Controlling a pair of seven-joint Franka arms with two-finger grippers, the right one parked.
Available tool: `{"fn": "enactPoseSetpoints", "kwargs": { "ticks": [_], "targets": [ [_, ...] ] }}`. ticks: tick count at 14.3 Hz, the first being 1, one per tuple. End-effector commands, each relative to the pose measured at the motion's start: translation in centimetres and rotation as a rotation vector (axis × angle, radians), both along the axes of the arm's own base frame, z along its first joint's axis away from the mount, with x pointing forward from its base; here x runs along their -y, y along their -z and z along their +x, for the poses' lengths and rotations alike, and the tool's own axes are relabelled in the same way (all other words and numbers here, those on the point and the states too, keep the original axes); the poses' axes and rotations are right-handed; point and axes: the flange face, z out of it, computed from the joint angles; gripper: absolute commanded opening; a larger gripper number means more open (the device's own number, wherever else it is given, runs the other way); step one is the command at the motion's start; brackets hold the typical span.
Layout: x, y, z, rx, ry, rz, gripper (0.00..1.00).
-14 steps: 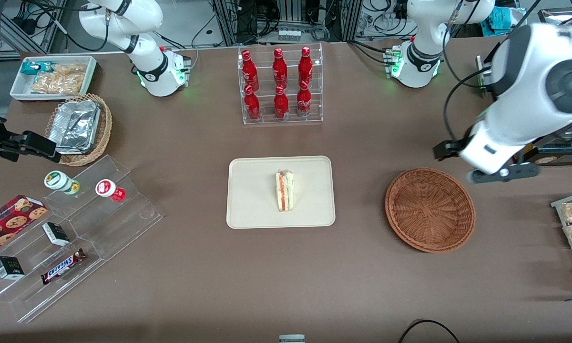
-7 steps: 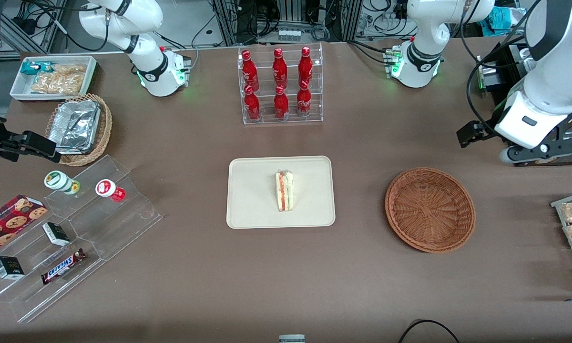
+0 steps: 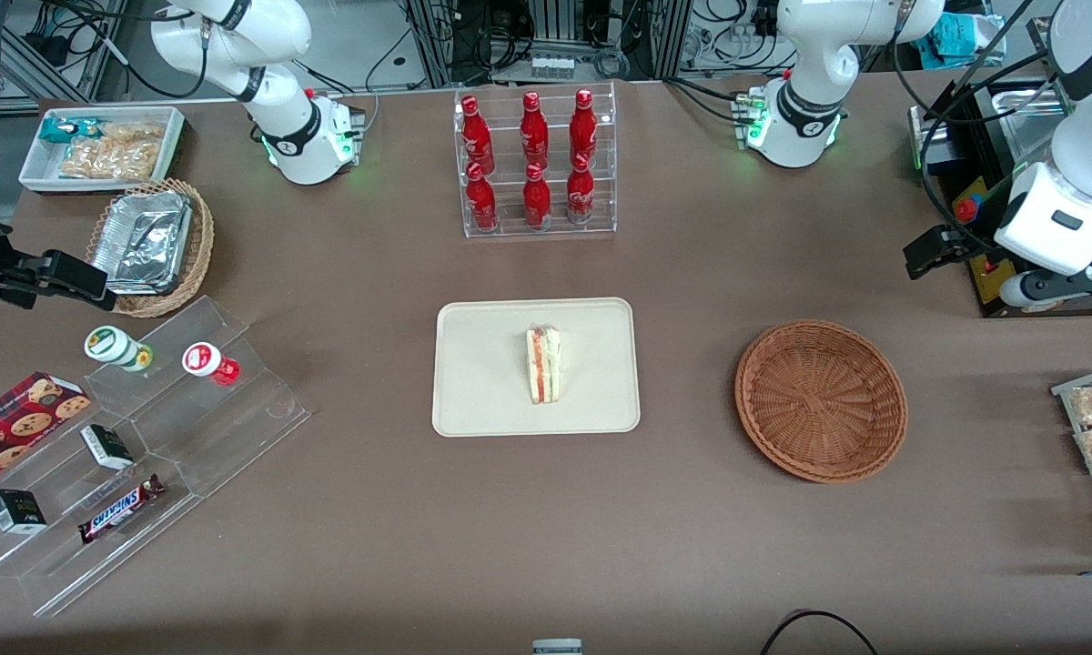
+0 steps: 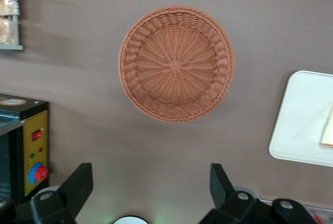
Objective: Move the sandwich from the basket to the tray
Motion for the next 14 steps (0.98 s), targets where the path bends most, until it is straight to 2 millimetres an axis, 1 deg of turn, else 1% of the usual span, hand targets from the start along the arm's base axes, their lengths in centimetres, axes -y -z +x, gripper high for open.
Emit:
{"fn": "enactPoseSetpoints", "kwargs": {
  "ticks": [1, 3, 4, 7, 10, 12, 14],
  "targets": [
    [-0.9, -1.6, -0.3, 0.014, -0.011, -0.033, 1.00],
    [-1.0, -2.4, -0.1, 0.031, -0.009, -0.032, 1.00],
    [-1.0, -2.5, -0.1, 0.032, -0.007, -0.032, 1.00],
    [-1.2, -2.5, -0.1, 0.030, 0.067, -0.031, 1.00],
    [-1.1, -3.0, -0.7, 0.011, 0.069, -0.024, 1.00],
    [-1.4, -3.3, -1.3, -0.023, 0.073, -0.021, 1.00],
    [-1.6, -3.6, -1.4, -0.021, 0.070, -0.021, 1.00]
  ]
}}
